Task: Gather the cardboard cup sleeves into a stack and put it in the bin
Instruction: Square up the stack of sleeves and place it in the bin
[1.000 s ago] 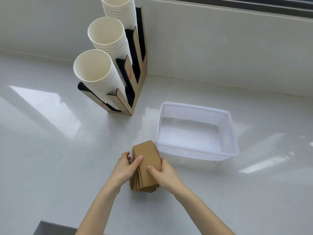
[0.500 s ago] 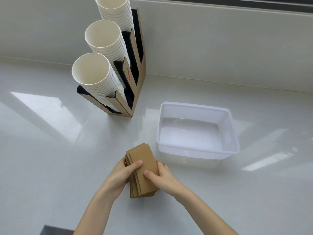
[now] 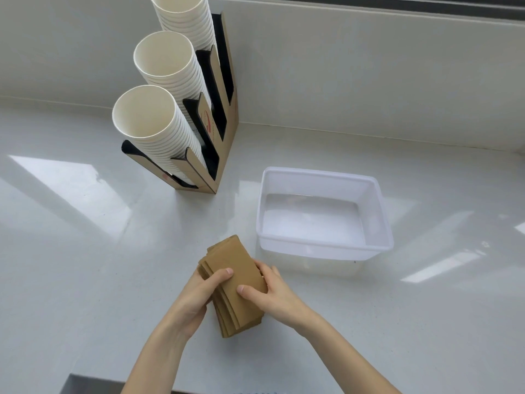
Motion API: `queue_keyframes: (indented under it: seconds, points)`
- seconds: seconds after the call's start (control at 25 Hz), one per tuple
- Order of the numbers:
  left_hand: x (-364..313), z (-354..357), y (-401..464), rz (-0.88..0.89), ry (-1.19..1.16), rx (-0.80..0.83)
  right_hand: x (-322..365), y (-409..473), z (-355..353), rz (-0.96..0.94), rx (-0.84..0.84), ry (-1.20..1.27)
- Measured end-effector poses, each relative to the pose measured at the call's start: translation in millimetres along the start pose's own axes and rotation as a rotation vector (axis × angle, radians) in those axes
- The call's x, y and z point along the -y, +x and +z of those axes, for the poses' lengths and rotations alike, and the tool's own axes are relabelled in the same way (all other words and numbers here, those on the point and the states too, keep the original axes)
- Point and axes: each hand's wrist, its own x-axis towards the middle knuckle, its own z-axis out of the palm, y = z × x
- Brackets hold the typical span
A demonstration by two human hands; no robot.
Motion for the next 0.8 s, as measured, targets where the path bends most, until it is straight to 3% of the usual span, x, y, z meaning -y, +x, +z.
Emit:
queue_keyframes:
  seconds: [0.32,0.44,0.56,0.68,0.8]
  points:
    - [13,3,-4,0.044,-0.152,-0.064,-6,-2,-3,-0.027,-0.045,0.072]
    - [12,2,-3,0.074,-0.216,-0.077,-14,-4,-4,0.006,-0.055,0.243]
    - [10,6,-2,0.121,-0.255,-0.071,-24,-8,1,0.036,0.042,0.502]
    - [9,11,-4,0.139,-0.187,-0.018,-33,-11,2,-0.011,0.033,0.643]
    - [8,11,-7,0.151,-0.099,0.049,-42,-11,-10,-0.047,-0.028,0.617]
